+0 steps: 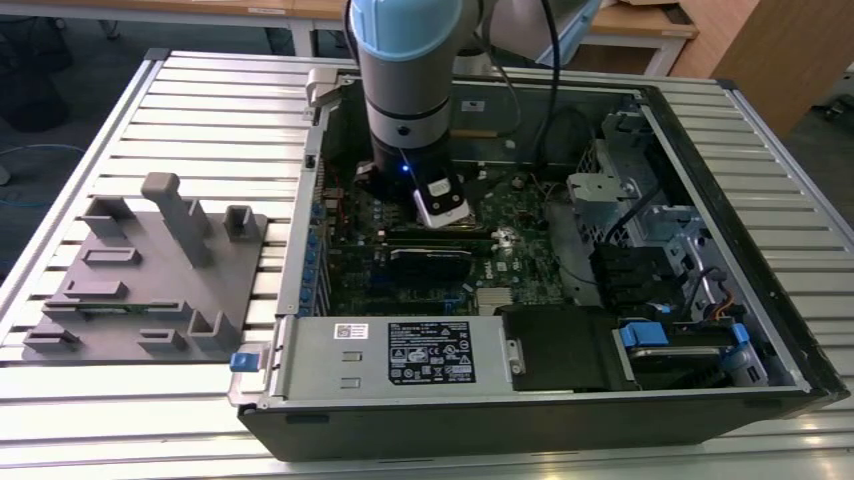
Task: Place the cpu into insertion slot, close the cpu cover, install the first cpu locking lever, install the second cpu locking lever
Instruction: 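Install the second cpu locking lever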
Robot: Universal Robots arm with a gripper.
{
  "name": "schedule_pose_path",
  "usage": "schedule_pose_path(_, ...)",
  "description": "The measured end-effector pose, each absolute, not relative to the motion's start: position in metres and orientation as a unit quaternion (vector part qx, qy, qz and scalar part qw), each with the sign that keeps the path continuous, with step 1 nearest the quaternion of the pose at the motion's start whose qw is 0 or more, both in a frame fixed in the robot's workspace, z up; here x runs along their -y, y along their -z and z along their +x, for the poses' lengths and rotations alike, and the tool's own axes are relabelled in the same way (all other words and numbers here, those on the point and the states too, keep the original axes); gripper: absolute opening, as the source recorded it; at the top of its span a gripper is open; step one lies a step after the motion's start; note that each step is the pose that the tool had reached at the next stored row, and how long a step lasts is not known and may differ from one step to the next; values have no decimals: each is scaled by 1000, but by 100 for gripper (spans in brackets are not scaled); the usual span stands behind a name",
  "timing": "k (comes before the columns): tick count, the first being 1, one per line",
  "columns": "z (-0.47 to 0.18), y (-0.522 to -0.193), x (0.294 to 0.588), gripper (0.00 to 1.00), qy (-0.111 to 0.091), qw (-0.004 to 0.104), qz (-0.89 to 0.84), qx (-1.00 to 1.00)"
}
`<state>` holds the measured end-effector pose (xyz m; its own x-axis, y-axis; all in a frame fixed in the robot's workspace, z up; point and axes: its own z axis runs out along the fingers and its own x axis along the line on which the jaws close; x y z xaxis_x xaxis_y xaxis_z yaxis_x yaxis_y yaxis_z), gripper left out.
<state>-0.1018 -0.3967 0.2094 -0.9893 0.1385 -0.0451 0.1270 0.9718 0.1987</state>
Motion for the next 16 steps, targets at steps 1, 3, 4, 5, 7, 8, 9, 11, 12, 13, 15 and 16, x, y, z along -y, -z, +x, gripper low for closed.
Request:
schedule_pose_path(1, -102, -212, 397, 11, -98, 29, 67, -992)
schedule_pose_path(3, -102, -215, 397, 11, -98, 29, 67, -993)
schedule_pose_path(4, -101, -215, 397, 11, -97, 29, 67, -993)
schedule_pose_path(5, -101, -215, 397, 11, -96, 30, 67, -993)
schedule_pose_path(7, -101, -215, 397, 11, -88, 30, 67, -993)
schedule_pose_path(8, -101, -215, 396, 11, -84, 30, 66, -994)
schedule_pose_path(9, -101, -215, 396, 11, -80, 31, 67, -994)
schedule_pose_path(11, -99, -215, 396, 11, -77, 31, 67, -994)
schedule_pose_path(12, -97, -215, 396, 11, -77, 31, 68, -994)
schedule_pose_path(13, -95, -215, 396, 11, -76, 31, 68, -994)
schedule_pose_path(15, -90, -215, 396, 11, -76, 31, 69, -994)
schedule_pose_path(16, -88, -215, 396, 11, -75, 31, 69, -994)
